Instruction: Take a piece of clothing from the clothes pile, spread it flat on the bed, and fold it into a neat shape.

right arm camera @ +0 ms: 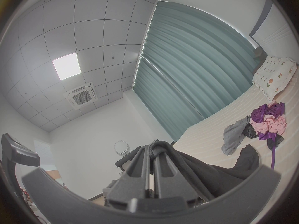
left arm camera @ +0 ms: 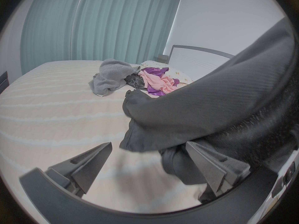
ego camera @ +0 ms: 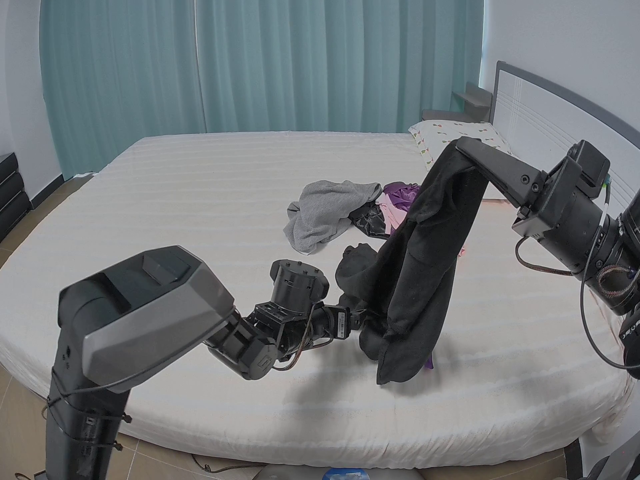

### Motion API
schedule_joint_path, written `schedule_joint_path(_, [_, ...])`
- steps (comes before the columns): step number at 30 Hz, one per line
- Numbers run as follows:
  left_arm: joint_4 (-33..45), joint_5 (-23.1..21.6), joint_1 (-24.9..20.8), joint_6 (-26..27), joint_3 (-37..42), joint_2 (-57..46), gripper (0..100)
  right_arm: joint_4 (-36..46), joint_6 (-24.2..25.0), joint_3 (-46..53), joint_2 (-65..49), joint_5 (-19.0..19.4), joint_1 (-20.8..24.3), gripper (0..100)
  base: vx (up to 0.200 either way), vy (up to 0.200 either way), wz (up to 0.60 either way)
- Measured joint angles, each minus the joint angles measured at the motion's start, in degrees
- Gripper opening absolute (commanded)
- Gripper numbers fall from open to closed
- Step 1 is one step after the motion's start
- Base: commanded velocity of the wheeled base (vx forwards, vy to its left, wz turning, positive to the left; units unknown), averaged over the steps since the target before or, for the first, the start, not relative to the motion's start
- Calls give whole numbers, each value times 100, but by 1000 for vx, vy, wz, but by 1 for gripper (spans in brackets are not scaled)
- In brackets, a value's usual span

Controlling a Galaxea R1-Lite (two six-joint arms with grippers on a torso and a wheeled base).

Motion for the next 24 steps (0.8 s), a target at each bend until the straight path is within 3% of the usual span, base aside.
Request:
schedule_joint_path(7, [-13, 9, 57, -54, -926, 846, 100, 9, 4, -13, -38, 30, -12, 0, 0, 0, 0])
schedule_joint_path(8, [-13, 20, 66, -68, -1017, 935, 0, 11, 6, -16, -38, 35, -17, 0, 0, 0, 0])
schedule_joint_path(17, [-41, 386, 157, -492, -1692, 1480, 0, 16, 22, -22, 5, 126, -144, 0, 0, 0, 0])
schedule_joint_path(24, [-37, 496, 333, -772, -1276, 1248, 0, 13, 33, 11, 107, 268, -404, 0, 0, 0, 0])
